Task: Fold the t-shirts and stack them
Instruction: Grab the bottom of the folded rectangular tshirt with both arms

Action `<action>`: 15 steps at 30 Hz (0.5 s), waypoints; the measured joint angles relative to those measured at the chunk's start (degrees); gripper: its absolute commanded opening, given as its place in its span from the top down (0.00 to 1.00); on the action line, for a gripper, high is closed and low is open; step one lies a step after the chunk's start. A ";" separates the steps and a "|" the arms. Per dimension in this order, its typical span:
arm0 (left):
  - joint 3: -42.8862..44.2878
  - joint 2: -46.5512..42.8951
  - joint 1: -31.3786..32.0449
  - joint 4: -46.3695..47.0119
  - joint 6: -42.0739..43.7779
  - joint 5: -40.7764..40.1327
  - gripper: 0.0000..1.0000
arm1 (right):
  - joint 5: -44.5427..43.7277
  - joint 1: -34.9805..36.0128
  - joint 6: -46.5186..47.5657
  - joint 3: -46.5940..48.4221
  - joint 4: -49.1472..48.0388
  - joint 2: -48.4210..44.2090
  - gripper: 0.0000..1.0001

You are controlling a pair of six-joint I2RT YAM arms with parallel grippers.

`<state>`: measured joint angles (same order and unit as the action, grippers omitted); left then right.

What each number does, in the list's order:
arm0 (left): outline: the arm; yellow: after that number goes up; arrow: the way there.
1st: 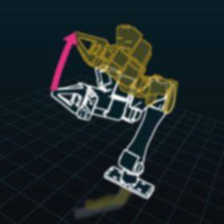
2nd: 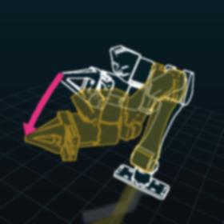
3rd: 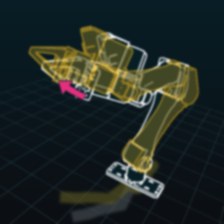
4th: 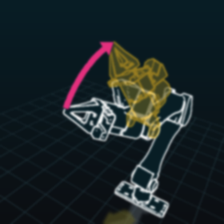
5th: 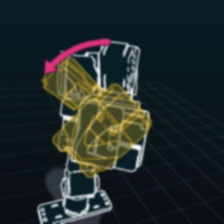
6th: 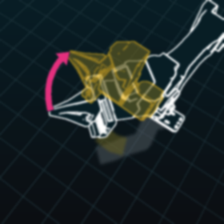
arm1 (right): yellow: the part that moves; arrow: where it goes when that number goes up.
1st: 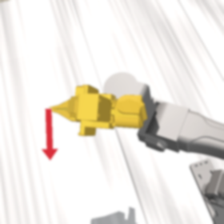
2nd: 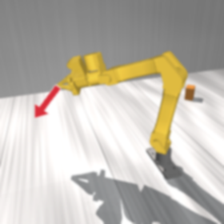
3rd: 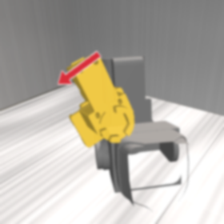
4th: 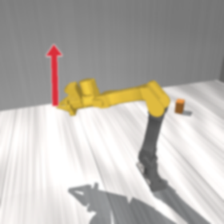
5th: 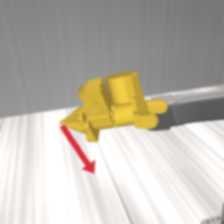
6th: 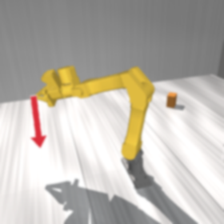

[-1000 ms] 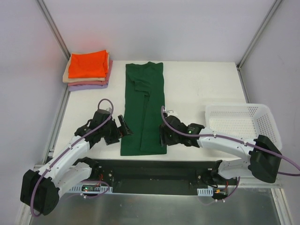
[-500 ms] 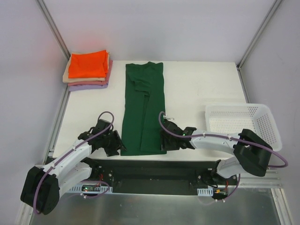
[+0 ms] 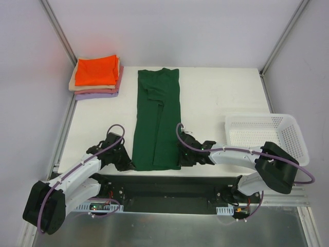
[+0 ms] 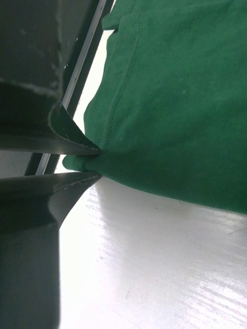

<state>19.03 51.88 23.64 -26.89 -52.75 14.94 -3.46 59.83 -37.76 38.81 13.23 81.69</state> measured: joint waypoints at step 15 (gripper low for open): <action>-0.44 -10.93 0.02 -0.33 1.33 1.09 1.00 | -0.39 0.13 2.34 -0.70 3.52 -6.27 0.99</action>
<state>18.59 40.95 23.66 -27.22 -51.42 16.03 -3.86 59.96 -35.42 38.11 16.75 75.42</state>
